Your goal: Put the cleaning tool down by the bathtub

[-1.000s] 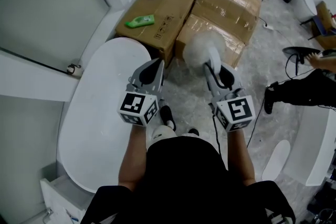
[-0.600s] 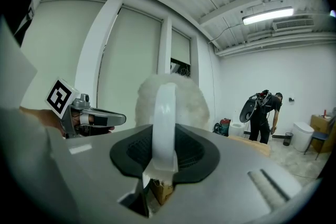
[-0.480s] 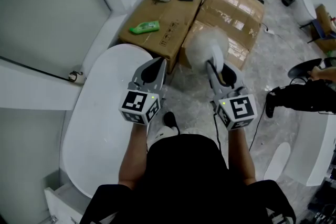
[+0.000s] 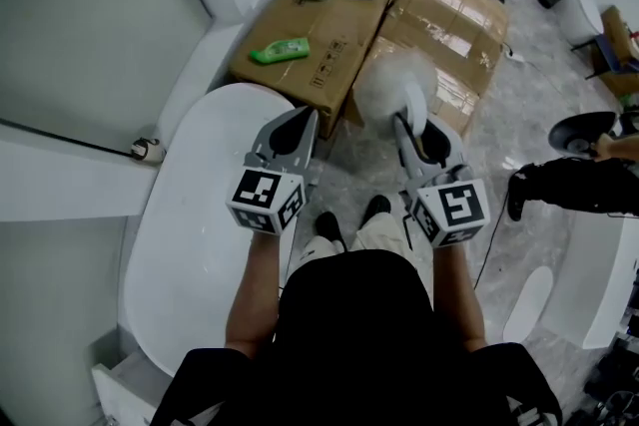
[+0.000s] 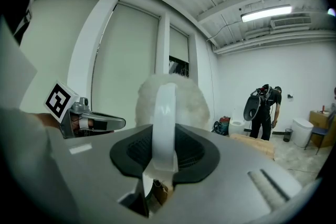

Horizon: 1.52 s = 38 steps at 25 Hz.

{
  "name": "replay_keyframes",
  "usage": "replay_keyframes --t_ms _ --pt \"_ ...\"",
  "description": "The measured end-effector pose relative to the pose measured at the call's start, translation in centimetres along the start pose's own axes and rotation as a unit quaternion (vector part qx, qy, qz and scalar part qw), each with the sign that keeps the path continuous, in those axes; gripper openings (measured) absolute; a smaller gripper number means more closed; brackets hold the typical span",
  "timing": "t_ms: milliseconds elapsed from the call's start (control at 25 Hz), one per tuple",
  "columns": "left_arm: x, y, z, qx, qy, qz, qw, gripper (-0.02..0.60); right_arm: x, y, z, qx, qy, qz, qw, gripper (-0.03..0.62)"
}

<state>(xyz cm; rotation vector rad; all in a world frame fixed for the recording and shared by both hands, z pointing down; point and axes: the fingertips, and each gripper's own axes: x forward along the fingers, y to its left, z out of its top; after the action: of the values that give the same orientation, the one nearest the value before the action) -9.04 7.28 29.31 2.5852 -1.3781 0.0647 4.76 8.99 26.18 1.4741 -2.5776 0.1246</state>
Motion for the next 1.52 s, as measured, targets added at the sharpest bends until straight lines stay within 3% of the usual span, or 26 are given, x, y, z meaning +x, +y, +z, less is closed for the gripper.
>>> replay_keyframes --t_ms 600,960,1520 --pt "5.6 3.6 0.5 0.0 0.016 0.029 0.9995 -0.002 6.7 -4.2 0.3 0.02 0.001 0.029 0.999 0.094" --pt "11.2 6.5 3.0 0.001 0.01 0.062 0.998 -0.002 13.1 -7.7 1.8 0.026 0.005 0.078 0.997 0.094" --pt "16.1 8.6 4.0 -0.004 0.014 0.149 0.9887 -0.002 19.6 -12.3 1.8 0.01 0.025 0.171 0.985 0.094"
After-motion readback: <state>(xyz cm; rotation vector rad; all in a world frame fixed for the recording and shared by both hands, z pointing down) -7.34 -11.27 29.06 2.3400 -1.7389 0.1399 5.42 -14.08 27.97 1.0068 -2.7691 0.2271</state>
